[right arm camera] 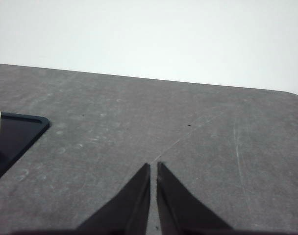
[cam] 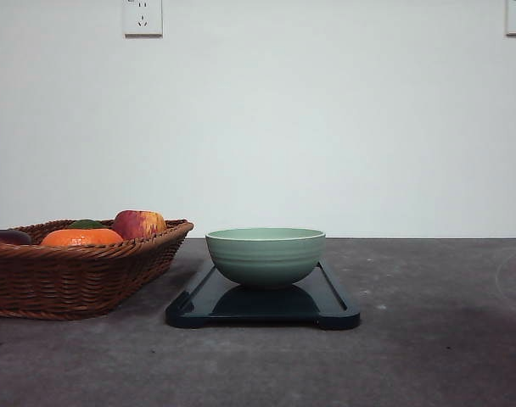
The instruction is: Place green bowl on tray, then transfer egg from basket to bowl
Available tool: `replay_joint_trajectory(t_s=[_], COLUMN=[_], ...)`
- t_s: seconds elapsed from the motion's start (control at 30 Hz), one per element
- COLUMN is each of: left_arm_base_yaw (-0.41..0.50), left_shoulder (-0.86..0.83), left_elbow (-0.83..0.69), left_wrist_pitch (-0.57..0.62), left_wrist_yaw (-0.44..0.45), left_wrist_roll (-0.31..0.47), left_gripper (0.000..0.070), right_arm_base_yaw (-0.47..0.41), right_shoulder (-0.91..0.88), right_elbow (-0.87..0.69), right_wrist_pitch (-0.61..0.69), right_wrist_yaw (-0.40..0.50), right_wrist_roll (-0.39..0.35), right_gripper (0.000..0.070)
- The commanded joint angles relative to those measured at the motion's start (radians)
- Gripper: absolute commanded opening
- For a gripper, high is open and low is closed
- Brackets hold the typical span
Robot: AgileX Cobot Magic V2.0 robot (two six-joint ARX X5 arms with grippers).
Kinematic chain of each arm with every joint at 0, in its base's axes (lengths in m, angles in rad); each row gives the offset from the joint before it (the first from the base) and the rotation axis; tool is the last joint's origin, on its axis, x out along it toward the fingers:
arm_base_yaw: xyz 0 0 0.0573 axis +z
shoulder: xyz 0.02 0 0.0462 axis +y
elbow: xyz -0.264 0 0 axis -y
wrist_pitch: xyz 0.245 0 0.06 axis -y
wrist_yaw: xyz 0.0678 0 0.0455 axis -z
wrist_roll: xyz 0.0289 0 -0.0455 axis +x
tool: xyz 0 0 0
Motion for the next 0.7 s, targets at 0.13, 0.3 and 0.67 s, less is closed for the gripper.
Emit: replay_joint_trajectory(t_s=[0.13,0.3,0.67], left_arm_base_yaw=[0.0,0.0,0.0], left_shoulder=[-0.001,-0.001,-0.001], left_elbow=[-0.019,-0.019,-0.019], left_wrist_pitch=[0.017,0.017,0.017], left_wrist_yaw=[0.0,0.0,0.0], left_wrist_roll=[-0.001,-0.001,-0.001], left_gripper=[0.0,0.0,0.0], right_arm_base_yaw=[-0.002,-0.002,-0.002], right_shoulder=[0.0,0.0,0.0], right_elbow=[-0.004,-0.004,-0.004], right_wrist_pitch=[0.011,0.011,0.011], right_wrist_yaw=[0.003,0.003,0.003], right_wrist_roll=[-0.005,-0.005,-0.005], right_gripper=[0.0016,0.0016,0.0016])
